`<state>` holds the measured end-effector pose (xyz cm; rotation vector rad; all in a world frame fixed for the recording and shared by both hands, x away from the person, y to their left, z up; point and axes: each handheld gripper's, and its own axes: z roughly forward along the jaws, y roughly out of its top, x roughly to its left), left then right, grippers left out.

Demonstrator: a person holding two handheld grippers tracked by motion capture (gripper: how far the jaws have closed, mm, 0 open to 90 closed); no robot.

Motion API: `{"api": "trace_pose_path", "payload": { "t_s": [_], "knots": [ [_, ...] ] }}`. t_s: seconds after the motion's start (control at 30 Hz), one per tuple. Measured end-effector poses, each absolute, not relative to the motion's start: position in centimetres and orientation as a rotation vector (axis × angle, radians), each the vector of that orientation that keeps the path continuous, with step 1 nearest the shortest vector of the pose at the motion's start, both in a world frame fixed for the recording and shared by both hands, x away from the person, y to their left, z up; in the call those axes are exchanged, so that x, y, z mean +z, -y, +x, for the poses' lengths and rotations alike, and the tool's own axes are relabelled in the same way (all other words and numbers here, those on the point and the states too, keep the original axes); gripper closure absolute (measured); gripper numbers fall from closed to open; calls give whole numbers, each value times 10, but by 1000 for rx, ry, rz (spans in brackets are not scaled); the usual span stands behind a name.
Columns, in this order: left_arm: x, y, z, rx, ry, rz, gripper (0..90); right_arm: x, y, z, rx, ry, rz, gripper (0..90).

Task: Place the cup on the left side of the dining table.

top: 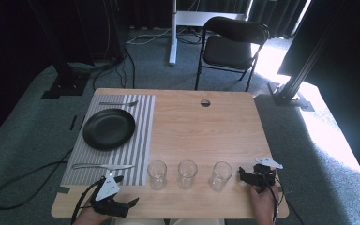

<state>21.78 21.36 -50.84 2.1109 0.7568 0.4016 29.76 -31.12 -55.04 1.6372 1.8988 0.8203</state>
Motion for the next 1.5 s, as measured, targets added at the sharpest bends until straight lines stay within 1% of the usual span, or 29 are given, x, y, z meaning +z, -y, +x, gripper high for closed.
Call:
{"api": "trace_pose_path", "payload": {
  "t_s": [0.37,0.73,0.9,0.97,1.2,1.37,1.5],
  "knots": [
    [-506,-198,223,382,-724,2100,44,-550,311,298,821,-1899,1637,121],
    [-501,-188,232,375,-710,2047,44,-550,311,298,822,-1899,1635,123],
    [-501,-182,235,378,-701,2044,44,-550,311,298,822,-1899,1635,123],
    [-501,-180,236,402,-702,2043,44,-550,311,298,822,-1899,1635,123],
    [-500,-178,241,361,-714,2014,44,-550,311,298,822,-1900,1634,123],
    [-501,-173,244,355,-704,2003,44,-550,311,298,822,-1900,1634,123],
    [-502,-166,247,378,-700,2001,44,-550,311,298,822,-1900,1634,123]
  ]
}}
